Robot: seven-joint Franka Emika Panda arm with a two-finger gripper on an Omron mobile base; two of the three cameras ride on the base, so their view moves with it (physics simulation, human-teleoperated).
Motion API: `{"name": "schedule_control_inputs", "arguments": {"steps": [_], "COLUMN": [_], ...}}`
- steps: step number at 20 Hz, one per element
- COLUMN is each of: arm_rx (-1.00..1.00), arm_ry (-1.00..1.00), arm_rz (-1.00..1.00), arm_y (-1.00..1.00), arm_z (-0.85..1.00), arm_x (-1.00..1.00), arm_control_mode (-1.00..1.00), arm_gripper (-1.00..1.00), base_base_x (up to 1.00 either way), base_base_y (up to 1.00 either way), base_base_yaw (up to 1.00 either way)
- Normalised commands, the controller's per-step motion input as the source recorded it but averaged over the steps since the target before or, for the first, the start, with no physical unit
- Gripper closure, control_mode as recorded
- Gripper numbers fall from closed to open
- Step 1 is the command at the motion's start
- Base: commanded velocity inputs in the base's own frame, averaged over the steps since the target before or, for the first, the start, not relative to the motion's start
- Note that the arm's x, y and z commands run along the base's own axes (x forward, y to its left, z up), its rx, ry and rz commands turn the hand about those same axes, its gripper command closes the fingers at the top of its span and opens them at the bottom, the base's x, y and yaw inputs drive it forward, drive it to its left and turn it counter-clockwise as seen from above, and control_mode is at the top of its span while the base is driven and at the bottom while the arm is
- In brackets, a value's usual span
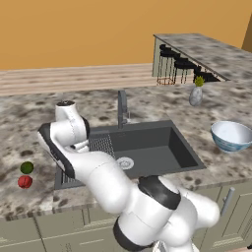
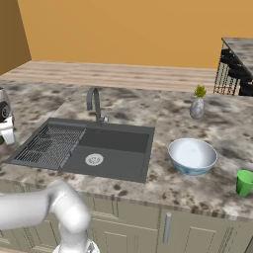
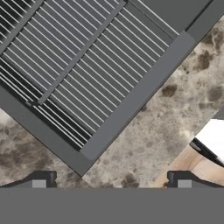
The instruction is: Remove the bell pepper and lime from the sink. Then move the bowl and cup from the counter to the sink for washing.
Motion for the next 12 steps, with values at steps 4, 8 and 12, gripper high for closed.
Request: {"name": "schedule_control_inputs", "arguments": {"steps": [4, 8, 12], "arm_rx": [0.00, 0.00, 0.00], "arm_ry": [0.00, 0.00, 0.00], "arm_rz": [0.00, 0.00, 0.00], "arm_y": [-0.53, -0.55, -0.57], "arm_z": [0.27, 0.25, 0.21], "arm_x": [-0.17, -0.16, -0.16], "arm_control_mode": [-1.00, -1.00, -1.00], "arm_gripper": [-1.00, -1.00, -1.00], "base_base_x": [0.00, 0.00, 0.00], "base_base_y": [0.00, 0.00, 0.00], "base_base_yaw": [0.00, 0.00, 0.00]}}
